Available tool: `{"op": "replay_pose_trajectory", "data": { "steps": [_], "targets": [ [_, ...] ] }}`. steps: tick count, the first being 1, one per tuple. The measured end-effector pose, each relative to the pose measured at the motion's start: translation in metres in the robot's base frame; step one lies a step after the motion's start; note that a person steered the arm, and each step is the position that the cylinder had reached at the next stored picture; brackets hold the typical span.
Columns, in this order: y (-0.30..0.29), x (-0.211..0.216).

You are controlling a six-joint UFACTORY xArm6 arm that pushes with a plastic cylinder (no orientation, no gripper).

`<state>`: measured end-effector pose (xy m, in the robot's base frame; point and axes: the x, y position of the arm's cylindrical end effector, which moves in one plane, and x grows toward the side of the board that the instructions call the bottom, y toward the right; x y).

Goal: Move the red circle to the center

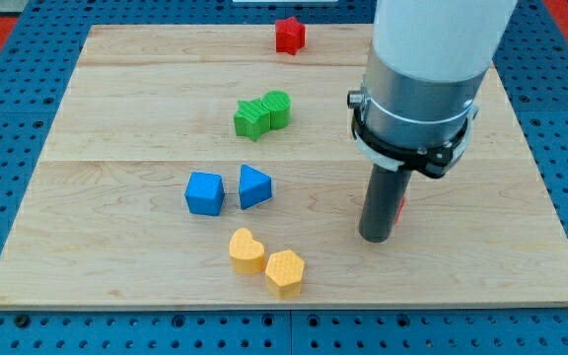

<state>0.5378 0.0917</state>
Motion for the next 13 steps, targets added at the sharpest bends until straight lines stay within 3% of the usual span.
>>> {"op": "replay_pose_trajectory", "data": {
  "steps": [4,5,6,7,11,13],
  "targets": [
    [0.026,-0.024],
    [0.036,0.025],
    [0.089,0.039],
    [0.107,0.025],
    [0.011,-0.072],
    [-0.039,-0.087]
  ]
}}
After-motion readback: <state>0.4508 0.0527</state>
